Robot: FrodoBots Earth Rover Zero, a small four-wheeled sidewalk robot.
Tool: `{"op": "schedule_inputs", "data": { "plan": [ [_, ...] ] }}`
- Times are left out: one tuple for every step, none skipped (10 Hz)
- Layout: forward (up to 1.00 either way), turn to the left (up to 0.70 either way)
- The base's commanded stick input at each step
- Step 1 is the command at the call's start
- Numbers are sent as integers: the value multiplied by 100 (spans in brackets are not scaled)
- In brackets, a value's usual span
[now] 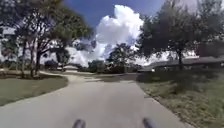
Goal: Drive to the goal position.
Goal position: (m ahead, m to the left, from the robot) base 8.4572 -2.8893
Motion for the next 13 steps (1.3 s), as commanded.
{"op": "schedule_inputs", "data": {
  "plan": [
    [70, 0],
    [70, 0],
    [70, 0],
    [70, 0],
    [70, 0],
    [70, 0],
    [70, 0],
    [70, 0],
    [70, 0],
    [70, 0],
    [70, 0],
    [70, 0],
    [70, 0]
  ]
}}
